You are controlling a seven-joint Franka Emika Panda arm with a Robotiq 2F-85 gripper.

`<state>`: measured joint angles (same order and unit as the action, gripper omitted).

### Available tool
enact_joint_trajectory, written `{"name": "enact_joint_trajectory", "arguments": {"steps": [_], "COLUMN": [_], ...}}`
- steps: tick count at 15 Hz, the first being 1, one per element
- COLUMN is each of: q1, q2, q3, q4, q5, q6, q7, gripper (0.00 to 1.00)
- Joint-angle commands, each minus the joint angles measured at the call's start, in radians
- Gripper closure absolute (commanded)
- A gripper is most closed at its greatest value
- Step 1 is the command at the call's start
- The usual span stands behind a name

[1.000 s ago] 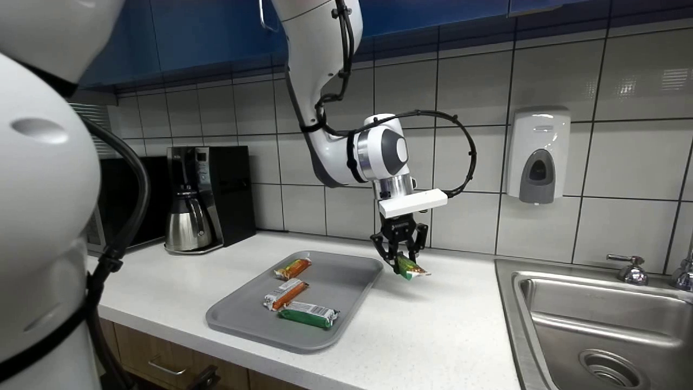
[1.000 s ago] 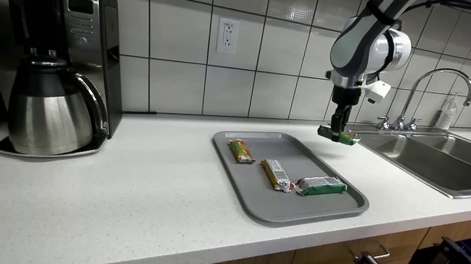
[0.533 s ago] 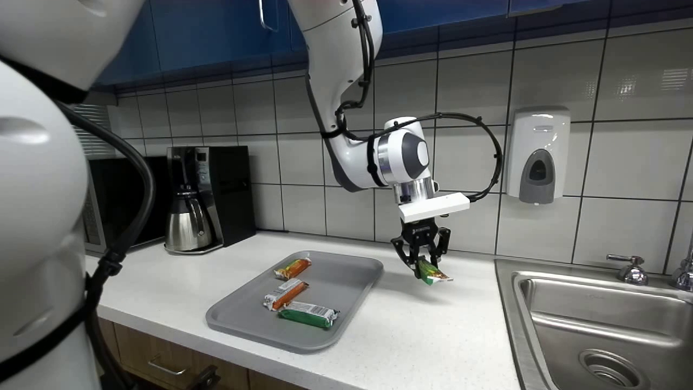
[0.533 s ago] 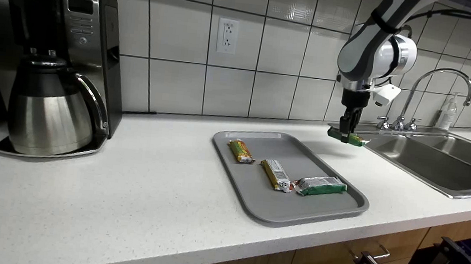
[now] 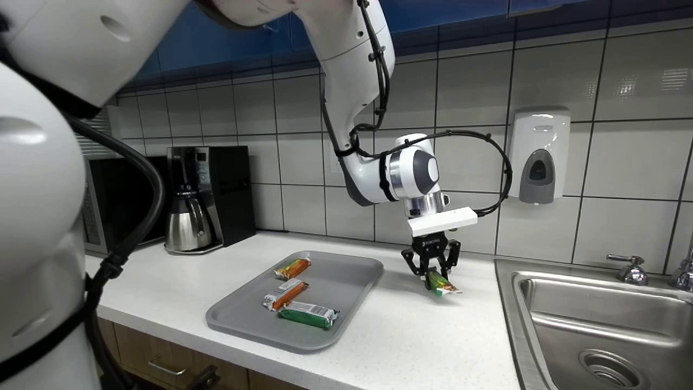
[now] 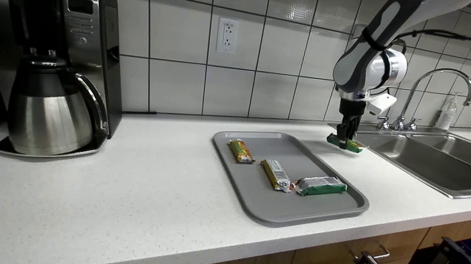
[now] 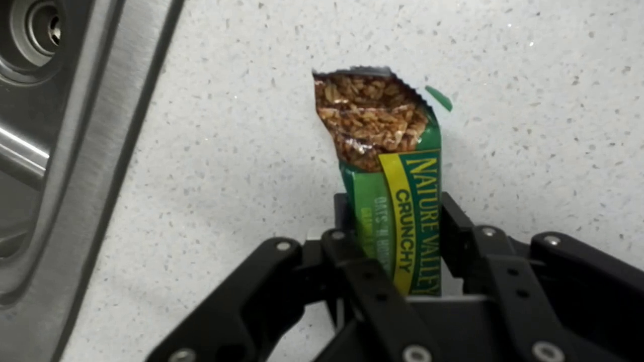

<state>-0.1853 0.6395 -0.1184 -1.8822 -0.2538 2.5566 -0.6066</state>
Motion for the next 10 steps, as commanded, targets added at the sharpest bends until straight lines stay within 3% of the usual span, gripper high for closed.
{"name": "enact_joint_trajectory", "arguments": {"steps": [1,3,4,5,10], "q1": [-0.012,-0.011,-0.011,-0.012,-0.014], "q2": [0.056,0.073,0.079,0.083,0.082], "q3": [0.009,0.010,0.009,0.010,0.015], "q4": [0.091,0.114,0.123,0.131,0.145], "q5": [-0.011,-0.011,-0.012,-0.012,-0.009], "q6": [-0.054,-0.067,-0.066,-0.069,-0.073], "q7": [0.033,0.040,0.043,0.045,0.048], "gripper": [0.83,0.83,0.33,0.32,0.00]}}
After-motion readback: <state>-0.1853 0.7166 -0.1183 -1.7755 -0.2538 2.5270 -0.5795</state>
